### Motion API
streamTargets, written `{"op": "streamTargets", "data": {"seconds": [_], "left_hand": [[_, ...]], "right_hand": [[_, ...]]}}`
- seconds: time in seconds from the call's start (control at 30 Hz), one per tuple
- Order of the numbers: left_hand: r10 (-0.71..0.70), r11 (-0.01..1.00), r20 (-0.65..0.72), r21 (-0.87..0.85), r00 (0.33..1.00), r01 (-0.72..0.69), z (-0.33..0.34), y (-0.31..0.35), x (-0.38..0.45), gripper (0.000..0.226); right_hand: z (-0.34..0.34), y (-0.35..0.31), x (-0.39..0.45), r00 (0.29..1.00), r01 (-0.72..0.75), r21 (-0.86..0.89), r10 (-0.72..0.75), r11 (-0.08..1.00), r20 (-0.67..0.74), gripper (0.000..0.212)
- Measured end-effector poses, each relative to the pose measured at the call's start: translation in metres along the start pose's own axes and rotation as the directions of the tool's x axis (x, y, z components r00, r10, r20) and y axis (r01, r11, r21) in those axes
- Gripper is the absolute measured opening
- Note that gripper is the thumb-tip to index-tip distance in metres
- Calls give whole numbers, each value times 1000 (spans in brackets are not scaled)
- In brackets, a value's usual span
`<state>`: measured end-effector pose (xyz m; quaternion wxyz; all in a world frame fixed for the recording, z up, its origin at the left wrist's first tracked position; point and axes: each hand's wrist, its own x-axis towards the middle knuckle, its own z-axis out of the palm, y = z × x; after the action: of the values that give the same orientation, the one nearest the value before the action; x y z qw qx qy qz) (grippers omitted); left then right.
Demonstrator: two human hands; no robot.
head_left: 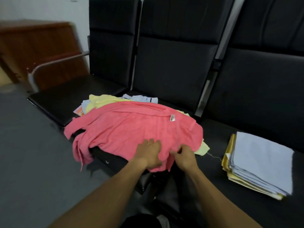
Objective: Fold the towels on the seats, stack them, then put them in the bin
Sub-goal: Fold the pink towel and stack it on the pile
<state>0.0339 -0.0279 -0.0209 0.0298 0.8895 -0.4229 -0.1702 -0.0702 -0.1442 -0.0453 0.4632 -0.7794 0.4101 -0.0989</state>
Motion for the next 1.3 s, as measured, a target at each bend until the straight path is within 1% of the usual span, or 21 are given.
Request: {"op": "streamTargets", "data": {"seconds": [0.1,0.2,0.27,0.33,0.43,0.5,0.53,0.57,0.63,0.67,0.7,0.77,0.87,0.93,1.0,1.07,1.1,1.17,1.2,1.27,1.3], "left_hand": [[63,994,-27,-82,998,-65,-3,23,-3,70],[114,980,-117,-150,987,-131,-10,57,-6,84],[165,967,-188,-163,968,-196,-16,86,-9,82],[246,945,-230,-159,942,-285,-19,118,-11,74],[390,849,-303,-248,870,-467,-14,178,-14,61],[475,758,-325,-319,818,-568,-6,227,-23,70],[505,742,-304,-325,808,-587,-3,251,-29,67],[526,743,-276,-310,804,-593,3,274,-35,54],[532,758,-235,-295,814,-581,14,308,-48,17],[518,754,-240,-326,821,-571,22,319,-52,10],[497,746,-250,-367,831,-556,29,325,-54,11],[437,753,-252,-422,863,-505,44,330,-52,19],[336,759,-242,-503,910,-414,59,323,-43,19],[276,730,-230,-581,933,-359,66,317,-33,27],[243,715,-205,-623,948,-318,71,310,-24,36],[235,708,-182,-641,955,-296,73,303,-18,41],[243,701,-164,-652,956,-289,74,300,-16,40],[263,689,-141,-665,954,-288,72,294,-12,38],[265,694,-150,-655,952,-297,71,293,-11,37],[255,698,-188,-643,948,-315,70,290,-7,28],[246,700,-206,-638,947,-321,70,289,-5,22]], "right_hand": [[-14,-15,-8,993,53,72,-45,996,-113,20],[-43,-24,-17,974,74,185,-31,980,-222,13],[-70,-25,-26,952,91,269,-4,959,-305,10],[-100,-19,-38,923,106,344,36,933,-383,10],[-155,5,-56,855,117,460,146,880,-497,10],[-193,30,-70,787,129,540,245,832,-566,4],[-209,43,-79,754,139,572,288,808,-590,2],[-224,58,-88,721,148,595,326,790,-611,6],[-247,86,-105,667,176,622,373,763,-645,17],[-253,100,-113,649,189,626,382,757,-658,18],[-256,113,-118,640,187,619,383,763,-666,18],[-254,136,-125,665,144,608,378,781,-644,26],[-241,154,-125,812,25,578,321,816,-488,41],[-235,155,-122,894,-10,402,188,916,-407,52],[-235,152,-119,935,34,142,19,989,-355,54],[-233,154,-114,950,87,-44,-96,995,-298,44],[-233,157,-111,953,93,-100,-118,991,-278,34],[-231,165,-106,944,97,-168,-144,981,-296,14],[-231,168,-104,932,97,-194,-157,976,-325,9],[-234,173,-96,901,95,-207,-173,974,-399,20],[-238,172,-94,884,88,-151,-147,985,-444,23]]}}
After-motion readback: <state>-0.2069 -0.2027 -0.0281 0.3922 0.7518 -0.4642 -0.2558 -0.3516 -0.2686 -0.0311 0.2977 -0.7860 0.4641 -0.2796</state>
